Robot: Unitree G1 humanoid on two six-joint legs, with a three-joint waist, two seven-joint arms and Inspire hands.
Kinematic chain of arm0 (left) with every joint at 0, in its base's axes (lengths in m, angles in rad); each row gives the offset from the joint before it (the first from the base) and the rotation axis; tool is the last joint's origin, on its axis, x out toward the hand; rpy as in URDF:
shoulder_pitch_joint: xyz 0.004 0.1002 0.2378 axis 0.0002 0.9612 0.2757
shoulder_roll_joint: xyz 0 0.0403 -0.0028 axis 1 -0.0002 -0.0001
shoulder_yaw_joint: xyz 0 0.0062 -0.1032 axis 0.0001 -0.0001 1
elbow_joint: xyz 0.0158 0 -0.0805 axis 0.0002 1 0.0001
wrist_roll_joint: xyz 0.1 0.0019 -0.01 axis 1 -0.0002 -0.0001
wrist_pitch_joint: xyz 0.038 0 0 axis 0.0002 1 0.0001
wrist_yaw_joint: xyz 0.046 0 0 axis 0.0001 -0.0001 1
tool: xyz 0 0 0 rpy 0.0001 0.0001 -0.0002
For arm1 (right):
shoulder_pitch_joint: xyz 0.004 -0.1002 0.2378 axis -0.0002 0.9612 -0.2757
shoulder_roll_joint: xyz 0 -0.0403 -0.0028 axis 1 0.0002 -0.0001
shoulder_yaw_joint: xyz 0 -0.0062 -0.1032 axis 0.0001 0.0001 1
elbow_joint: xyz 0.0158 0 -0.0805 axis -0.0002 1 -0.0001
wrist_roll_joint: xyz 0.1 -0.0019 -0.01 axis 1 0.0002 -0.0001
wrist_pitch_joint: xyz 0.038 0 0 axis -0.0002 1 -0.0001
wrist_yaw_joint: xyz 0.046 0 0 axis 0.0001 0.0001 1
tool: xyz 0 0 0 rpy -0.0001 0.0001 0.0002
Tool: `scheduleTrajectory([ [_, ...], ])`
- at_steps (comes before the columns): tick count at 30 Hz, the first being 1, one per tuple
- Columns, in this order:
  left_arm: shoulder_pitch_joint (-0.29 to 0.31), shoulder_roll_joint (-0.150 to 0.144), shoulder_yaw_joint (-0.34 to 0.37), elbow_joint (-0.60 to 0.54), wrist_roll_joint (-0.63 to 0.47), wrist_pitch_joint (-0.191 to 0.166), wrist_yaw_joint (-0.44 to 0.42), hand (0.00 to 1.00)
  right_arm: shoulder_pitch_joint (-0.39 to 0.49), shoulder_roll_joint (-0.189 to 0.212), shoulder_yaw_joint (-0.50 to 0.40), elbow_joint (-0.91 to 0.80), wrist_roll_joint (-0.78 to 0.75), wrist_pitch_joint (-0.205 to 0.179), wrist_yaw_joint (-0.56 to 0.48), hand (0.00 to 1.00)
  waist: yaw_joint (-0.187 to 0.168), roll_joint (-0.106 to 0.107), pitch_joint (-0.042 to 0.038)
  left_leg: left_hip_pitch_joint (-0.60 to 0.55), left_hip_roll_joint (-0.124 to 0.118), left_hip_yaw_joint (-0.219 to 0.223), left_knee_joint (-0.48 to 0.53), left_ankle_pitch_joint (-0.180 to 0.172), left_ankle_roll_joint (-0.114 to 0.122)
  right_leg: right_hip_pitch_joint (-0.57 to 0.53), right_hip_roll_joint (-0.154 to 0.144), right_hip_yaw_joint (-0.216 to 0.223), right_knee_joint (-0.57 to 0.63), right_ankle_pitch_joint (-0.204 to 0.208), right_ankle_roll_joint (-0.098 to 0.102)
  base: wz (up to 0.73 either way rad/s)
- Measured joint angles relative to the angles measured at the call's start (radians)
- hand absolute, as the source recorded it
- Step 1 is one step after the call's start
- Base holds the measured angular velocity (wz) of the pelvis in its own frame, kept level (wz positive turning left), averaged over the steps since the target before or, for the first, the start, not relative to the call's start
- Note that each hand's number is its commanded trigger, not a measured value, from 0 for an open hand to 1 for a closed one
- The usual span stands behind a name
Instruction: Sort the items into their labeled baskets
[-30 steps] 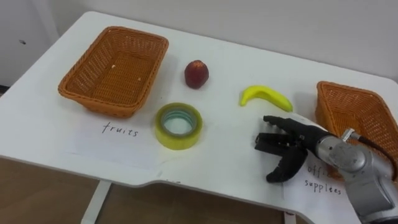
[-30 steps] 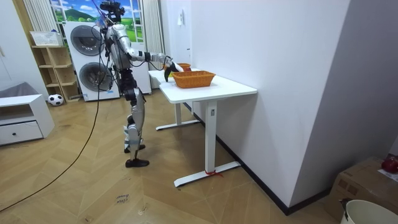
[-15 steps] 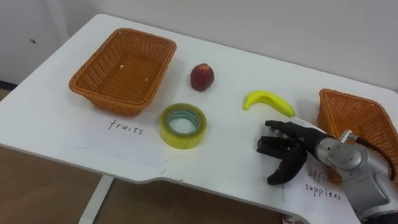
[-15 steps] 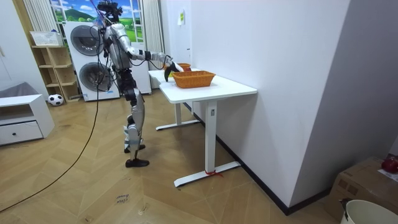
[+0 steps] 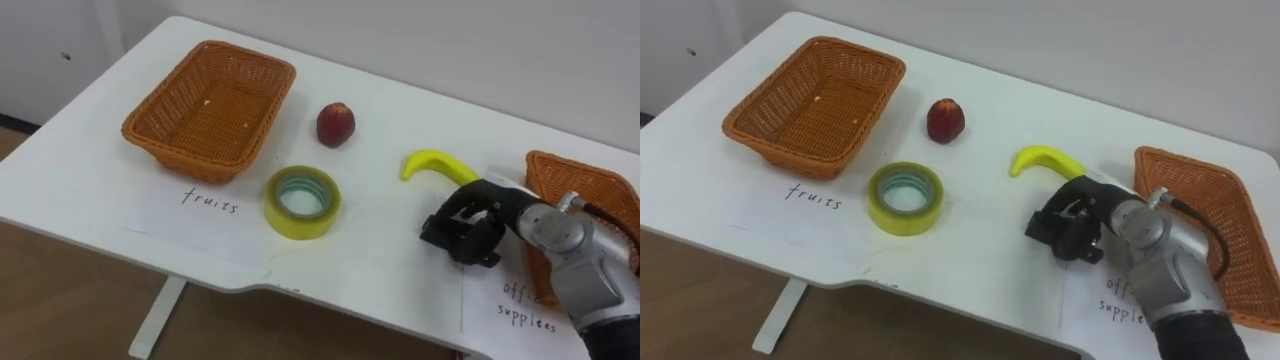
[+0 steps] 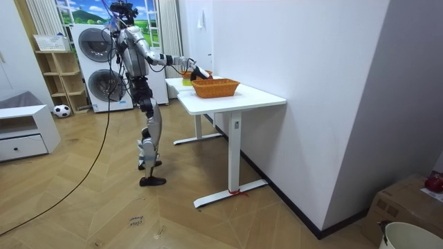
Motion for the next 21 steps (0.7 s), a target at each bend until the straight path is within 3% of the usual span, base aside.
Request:
scheduleTrajectory([
  [8, -0.012, 0.005, -0.017, 0.009, -0.001, 0.000, 0.000, 0.00, -0.014, -0.001, 0.007, 0.023, 0.019, -0.008, -0.038, 1.00, 0.001, 0.007, 0.0048, 0.002, 0.000, 0.002, -0.009, 0.000, 0.000, -0.001, 0.001, 0.003, -0.006, 0.000, 0.000, 0.00],
  [21, -0.014, 0.005, -0.026, 0.005, -0.001, 0.000, 0.000, 0.00, -0.013, -0.005, 0.006, 0.022, 0.075, -0.016, -0.049, 1.00, 0.001, 0.011, 0.0055, 0.002, 0.000, 0.002, -0.017, 0.000, 0.000, -0.001, 0.003, 0.002, -0.016, 0.000, 0.000, 0.00],
])
